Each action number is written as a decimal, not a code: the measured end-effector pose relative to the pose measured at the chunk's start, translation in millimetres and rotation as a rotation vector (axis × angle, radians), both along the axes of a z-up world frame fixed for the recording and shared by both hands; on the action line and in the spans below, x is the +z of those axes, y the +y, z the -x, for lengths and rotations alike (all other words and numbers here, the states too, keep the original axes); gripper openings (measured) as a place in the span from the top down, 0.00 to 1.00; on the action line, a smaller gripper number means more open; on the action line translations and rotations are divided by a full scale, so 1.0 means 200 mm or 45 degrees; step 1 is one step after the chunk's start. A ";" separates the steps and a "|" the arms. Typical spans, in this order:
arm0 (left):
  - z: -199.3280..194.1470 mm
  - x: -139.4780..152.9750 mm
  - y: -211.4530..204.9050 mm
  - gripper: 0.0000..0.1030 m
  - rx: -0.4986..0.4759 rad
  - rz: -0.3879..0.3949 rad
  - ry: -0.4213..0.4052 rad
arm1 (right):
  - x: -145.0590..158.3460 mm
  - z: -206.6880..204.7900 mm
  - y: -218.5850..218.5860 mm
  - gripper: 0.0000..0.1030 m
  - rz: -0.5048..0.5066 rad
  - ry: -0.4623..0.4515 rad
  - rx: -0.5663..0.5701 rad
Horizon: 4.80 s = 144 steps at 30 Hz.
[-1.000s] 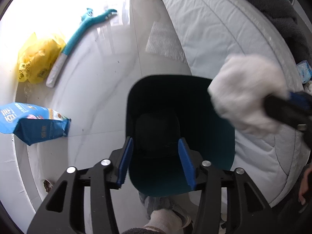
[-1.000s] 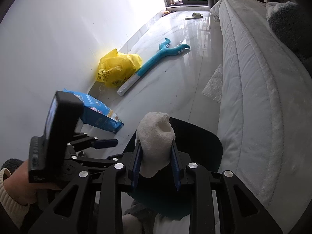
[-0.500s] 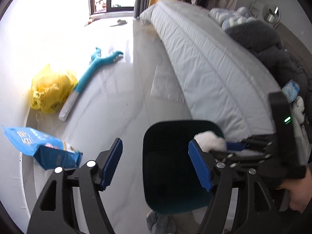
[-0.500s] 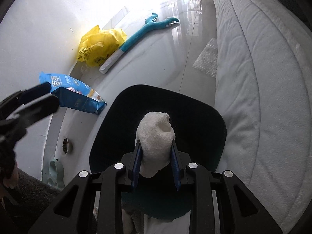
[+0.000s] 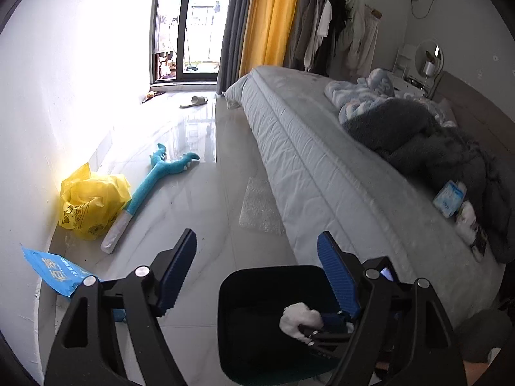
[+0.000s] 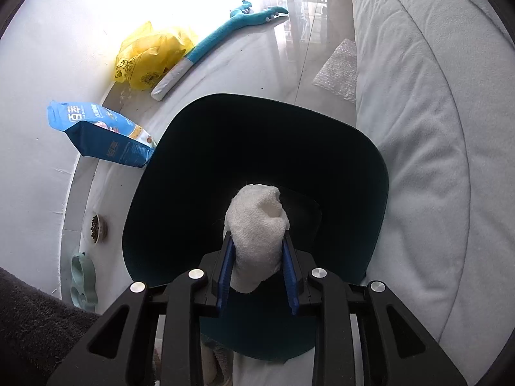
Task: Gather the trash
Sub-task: 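Open the right tool over the wastebasket to drop the tissue ball, then grasp the black snack bag with the right tool while the left tool reaches the bubble-wrap roll, then close the left tool on the bubble-wrap roll while the right tool holds the black bag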
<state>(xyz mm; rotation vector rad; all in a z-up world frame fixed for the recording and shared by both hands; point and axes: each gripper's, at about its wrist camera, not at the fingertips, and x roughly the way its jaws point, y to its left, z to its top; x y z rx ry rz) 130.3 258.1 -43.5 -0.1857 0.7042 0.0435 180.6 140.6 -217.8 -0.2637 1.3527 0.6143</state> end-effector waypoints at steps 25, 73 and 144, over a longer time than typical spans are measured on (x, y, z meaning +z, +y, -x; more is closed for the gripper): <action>0.06 0.33 -0.64 0.13 -0.244 -0.094 -0.260 | 0.93 0.21 -0.77 0.22 -0.368 -0.670 -0.039; -0.47 -0.04 -1.60 0.07 -0.701 0.158 -0.062 | 0.74 -0.02 -1.95 0.03 -0.109 -0.723 -0.223; -0.49 -0.27 -1.68 0.36 -0.612 0.063 0.045 | 1.00 -0.07 -1.97 0.25 -0.459 -0.642 -0.619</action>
